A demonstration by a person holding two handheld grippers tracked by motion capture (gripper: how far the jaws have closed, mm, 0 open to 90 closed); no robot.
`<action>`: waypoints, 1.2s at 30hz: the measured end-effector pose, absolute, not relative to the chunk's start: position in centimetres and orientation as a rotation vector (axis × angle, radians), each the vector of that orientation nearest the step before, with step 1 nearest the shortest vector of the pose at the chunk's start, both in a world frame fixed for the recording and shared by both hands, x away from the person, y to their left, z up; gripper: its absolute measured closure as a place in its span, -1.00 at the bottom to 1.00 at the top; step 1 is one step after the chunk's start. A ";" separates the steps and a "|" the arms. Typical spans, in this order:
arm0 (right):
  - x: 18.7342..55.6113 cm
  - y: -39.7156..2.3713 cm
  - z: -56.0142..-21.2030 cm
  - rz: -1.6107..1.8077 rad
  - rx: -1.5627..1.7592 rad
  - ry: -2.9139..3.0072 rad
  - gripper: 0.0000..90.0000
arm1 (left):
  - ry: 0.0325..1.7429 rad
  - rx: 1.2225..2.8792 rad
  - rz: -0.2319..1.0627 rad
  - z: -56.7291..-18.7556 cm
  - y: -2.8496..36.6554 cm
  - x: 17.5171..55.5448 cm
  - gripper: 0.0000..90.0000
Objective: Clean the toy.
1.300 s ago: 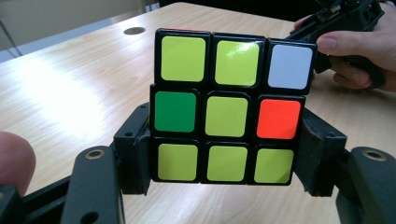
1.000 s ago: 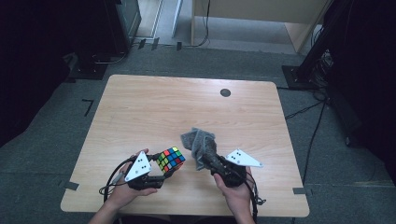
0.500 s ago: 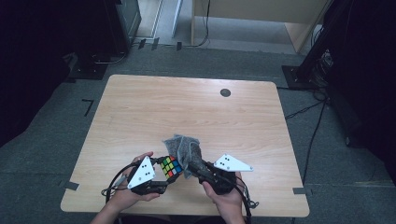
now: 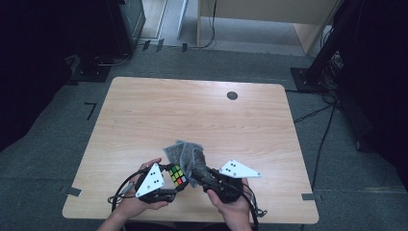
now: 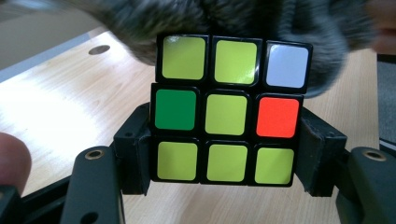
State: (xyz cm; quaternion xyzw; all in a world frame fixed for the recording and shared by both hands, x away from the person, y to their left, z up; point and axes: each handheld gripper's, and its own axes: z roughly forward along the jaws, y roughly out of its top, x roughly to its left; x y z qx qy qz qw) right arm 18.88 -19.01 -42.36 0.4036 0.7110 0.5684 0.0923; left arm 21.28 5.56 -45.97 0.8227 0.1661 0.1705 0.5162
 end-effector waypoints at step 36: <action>15.6 -13.0 -42.3 1.106 0.740 2.119 0.48 | 0.478 2.149 0.569 -45.6 3.9 21.3 -0.25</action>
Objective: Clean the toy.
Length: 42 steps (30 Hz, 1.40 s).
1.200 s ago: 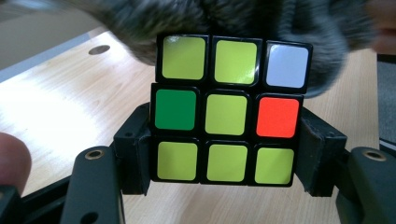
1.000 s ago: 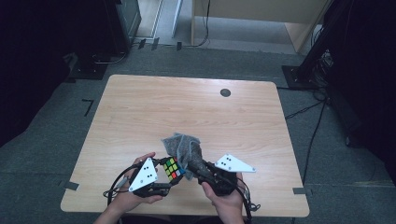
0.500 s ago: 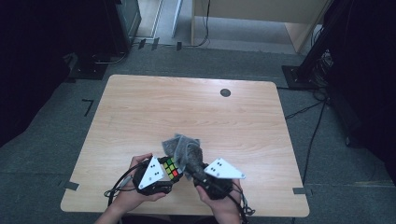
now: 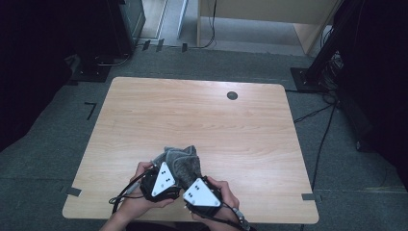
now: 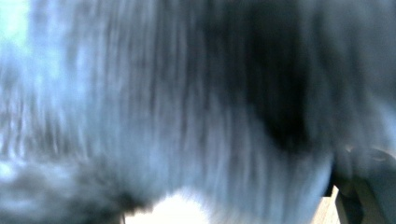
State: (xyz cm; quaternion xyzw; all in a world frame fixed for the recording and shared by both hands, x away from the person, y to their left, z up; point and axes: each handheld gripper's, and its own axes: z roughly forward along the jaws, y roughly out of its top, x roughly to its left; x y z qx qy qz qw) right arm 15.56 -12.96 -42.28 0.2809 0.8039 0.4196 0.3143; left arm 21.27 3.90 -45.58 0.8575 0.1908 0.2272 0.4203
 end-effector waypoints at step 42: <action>19.2 -16.8 -44.7 1.458 0.874 2.256 0.61 | 0.497 1.635 0.192 -43.8 9.9 22.9 -0.25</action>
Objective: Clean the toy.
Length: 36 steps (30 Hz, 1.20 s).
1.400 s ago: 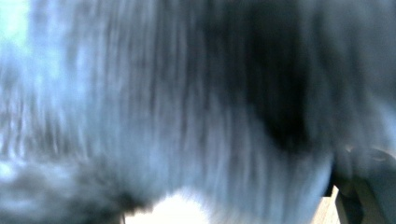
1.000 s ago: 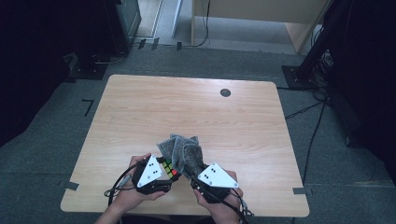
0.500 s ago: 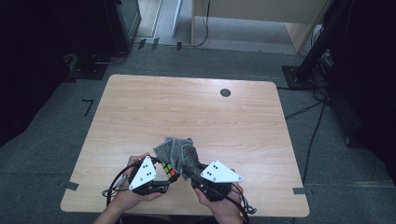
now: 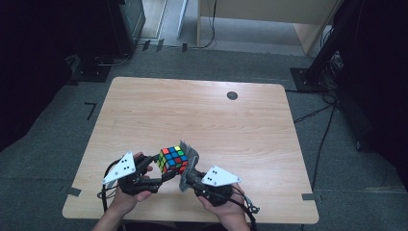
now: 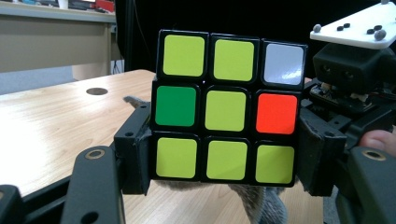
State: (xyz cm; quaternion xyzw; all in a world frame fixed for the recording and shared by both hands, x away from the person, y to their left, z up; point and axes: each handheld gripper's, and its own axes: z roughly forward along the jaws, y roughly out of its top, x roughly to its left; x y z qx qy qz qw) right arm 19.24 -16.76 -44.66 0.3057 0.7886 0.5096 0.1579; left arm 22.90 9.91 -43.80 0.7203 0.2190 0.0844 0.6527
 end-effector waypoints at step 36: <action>21.9 -21.3 -47.4 1.229 1.028 2.027 0.37 | 0.591 1.646 0.161 -44.2 10.0 23.8 -0.25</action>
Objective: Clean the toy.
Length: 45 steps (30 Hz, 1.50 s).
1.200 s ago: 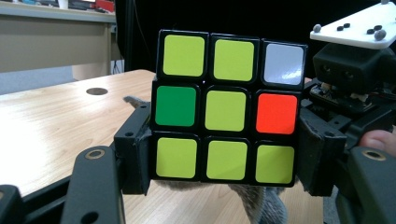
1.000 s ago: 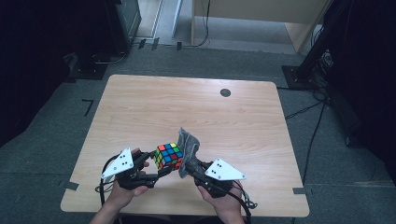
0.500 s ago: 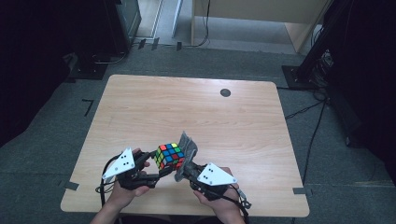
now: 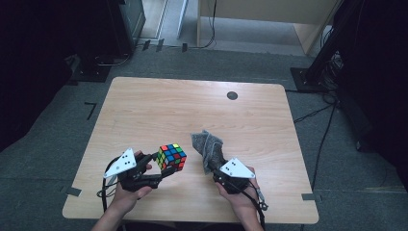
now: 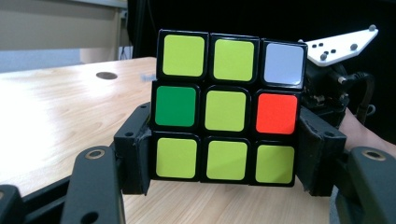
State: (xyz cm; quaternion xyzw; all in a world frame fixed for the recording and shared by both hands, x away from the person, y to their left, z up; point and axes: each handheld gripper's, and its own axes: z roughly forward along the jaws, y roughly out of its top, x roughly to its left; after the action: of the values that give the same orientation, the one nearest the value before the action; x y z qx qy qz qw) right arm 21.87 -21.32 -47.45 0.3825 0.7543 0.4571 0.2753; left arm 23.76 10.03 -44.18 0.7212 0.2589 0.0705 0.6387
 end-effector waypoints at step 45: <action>20.0 -16.2 -49.0 1.206 0.304 2.006 -0.24 | 0.647 1.791 -0.016 -44.7 7.9 24.9 -0.71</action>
State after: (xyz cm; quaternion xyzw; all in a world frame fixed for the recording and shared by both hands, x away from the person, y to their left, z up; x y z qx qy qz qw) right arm 20.03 -16.19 -49.00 0.1190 0.7858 0.4725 0.3809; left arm 24.88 7.86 -44.70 0.7662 0.2768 -0.0069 0.5798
